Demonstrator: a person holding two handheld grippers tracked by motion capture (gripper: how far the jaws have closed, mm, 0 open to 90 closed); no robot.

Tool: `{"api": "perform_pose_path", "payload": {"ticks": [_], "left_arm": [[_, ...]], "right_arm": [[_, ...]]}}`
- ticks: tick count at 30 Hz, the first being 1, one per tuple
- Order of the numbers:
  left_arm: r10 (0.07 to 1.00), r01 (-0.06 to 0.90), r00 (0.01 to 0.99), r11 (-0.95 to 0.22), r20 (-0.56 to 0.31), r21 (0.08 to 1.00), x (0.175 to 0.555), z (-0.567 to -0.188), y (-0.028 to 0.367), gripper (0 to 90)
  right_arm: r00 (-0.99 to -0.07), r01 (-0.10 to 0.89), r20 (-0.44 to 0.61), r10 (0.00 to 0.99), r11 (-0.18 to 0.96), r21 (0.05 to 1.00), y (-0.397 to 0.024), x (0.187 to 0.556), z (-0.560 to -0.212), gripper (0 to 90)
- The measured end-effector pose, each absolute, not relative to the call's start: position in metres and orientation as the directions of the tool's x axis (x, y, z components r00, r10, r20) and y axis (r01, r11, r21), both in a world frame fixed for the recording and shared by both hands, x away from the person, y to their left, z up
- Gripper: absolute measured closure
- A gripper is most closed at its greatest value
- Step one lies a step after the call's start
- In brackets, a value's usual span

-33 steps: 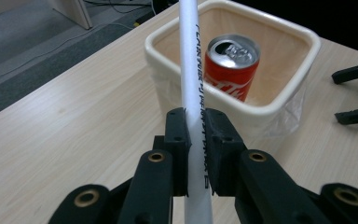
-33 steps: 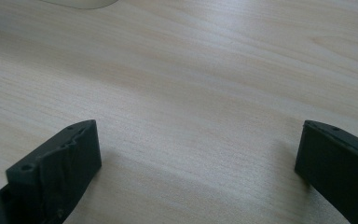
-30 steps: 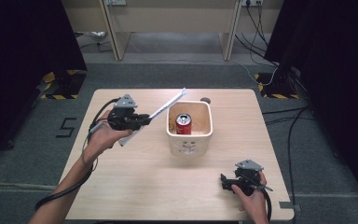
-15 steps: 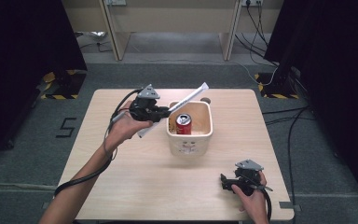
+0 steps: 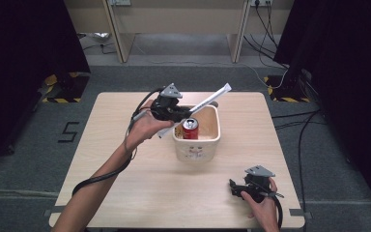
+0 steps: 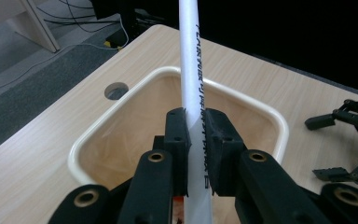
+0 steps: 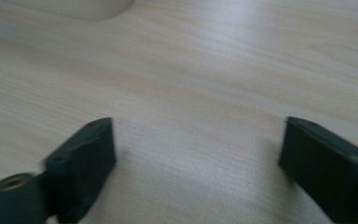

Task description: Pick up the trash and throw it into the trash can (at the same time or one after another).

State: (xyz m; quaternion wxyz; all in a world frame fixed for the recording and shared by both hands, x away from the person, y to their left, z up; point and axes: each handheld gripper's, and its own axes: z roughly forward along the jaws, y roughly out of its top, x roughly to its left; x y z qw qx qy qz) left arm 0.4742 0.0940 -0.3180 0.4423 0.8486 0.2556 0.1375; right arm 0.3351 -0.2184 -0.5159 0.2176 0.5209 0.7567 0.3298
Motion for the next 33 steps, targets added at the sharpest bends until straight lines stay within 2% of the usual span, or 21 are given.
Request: {"api": "perform_pose_path", "payload": {"ticks": [6,14,23,26,29,33], "left_arm": [[0.542,0.301,0.84,-0.487,0.013,0.82,0.478,-0.317,0.079,79.5],[0.527,0.29,0.85,-0.498,0.02,0.817,0.483,-0.319,0.061,79.5],[0.533,0.28,0.845,-0.511,0.044,0.813,0.489,-0.324,0.046,79.5],[0.525,0.264,0.85,-0.507,0.051,0.821,0.49,-0.326,0.042,79.4],[0.523,0.264,0.85,-0.511,0.052,0.818,0.492,-0.329,0.041,79.4],[0.522,0.266,0.852,-0.514,0.051,0.815,0.492,-0.331,0.041,79.4]], "right_arm": [[-0.343,0.622,0.056,0.938,0.183,0.761,-0.227,0.338,-0.499,15.0],[-0.354,0.548,0.083,0.931,0.135,0.825,-0.235,0.356,-0.451,15.5],[-0.386,0.467,0.071,0.92,0.129,0.875,-0.223,0.394,-0.39,15.5],[-0.401,0.47,0.109,0.91,0.102,0.877,-0.218,0.409,-0.377,15.6],[-0.38,0.456,0.052,0.924,0.138,0.879,-0.21,0.424,-0.365,15.6],[-0.396,0.458,0.082,0.914,0.12,0.881,-0.204,0.436,-0.357,15.6]]}}
